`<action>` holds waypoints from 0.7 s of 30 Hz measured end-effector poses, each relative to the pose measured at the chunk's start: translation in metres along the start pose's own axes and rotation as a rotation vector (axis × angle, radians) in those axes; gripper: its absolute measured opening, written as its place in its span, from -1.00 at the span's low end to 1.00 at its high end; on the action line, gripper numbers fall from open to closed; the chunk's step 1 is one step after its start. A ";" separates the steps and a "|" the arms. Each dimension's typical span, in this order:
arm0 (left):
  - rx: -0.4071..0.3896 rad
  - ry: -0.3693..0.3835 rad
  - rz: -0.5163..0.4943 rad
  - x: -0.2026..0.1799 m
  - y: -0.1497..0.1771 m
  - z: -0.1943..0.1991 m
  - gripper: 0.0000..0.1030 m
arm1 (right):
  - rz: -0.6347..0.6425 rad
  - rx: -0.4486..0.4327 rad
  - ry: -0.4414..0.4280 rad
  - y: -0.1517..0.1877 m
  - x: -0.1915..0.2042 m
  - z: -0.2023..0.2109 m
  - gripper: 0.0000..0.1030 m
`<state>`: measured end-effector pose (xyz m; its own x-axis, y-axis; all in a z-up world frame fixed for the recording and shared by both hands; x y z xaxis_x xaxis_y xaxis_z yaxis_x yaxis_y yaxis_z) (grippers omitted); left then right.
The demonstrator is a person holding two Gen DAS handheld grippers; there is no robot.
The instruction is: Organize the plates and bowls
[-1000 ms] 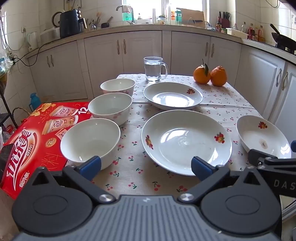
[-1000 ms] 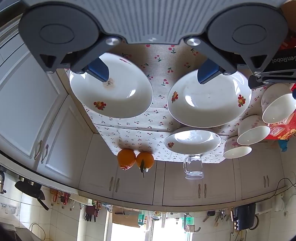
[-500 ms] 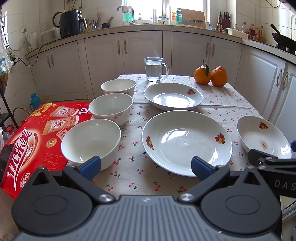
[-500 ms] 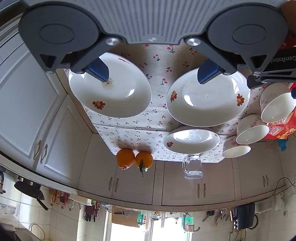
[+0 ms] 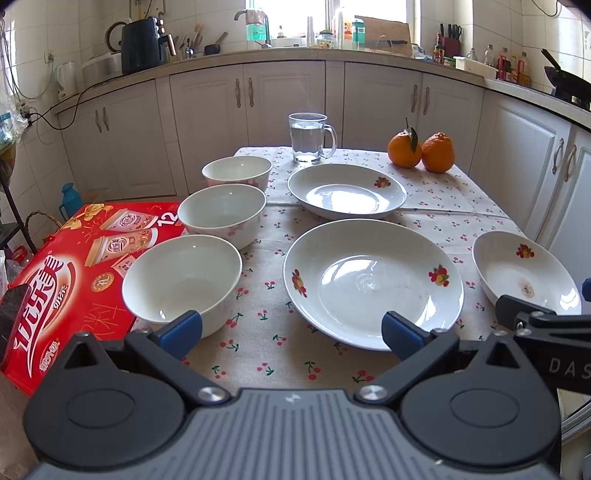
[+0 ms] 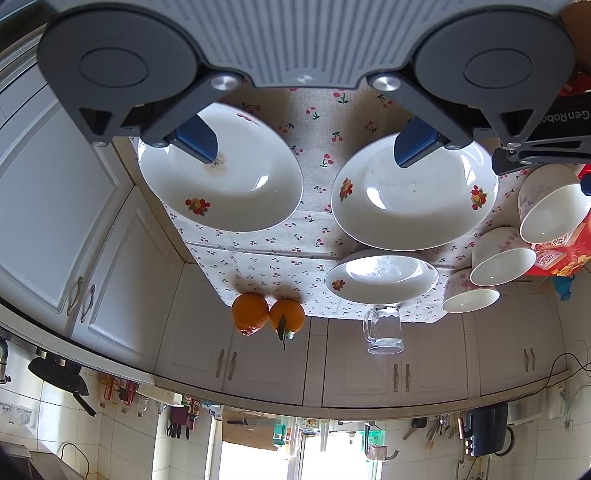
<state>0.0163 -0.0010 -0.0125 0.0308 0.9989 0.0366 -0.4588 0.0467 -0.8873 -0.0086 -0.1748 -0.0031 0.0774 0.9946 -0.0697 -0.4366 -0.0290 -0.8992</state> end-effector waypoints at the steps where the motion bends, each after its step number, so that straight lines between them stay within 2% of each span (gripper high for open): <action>1: 0.000 0.000 -0.001 0.000 0.000 0.000 0.99 | 0.001 0.000 0.001 0.000 0.000 0.000 1.00; 21: 0.004 -0.001 0.002 0.001 0.000 0.000 0.99 | 0.005 -0.002 0.002 0.000 0.000 0.001 1.00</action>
<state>0.0165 -0.0005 -0.0129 0.0287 0.9990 0.0350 -0.4621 0.0443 -0.8857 -0.0091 -0.1743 -0.0024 0.0772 0.9942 -0.0754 -0.4348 -0.0345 -0.8999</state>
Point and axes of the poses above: each gripper's, at about its wrist camera, not at the fingertips, and z roughly against the way its jaws point, x to its left, y to its underside, the point moved 2 cm from there along -z, roughly the way its jaws point, and after that the axes turned 12 degrees about -x, right-handed, at the moved point
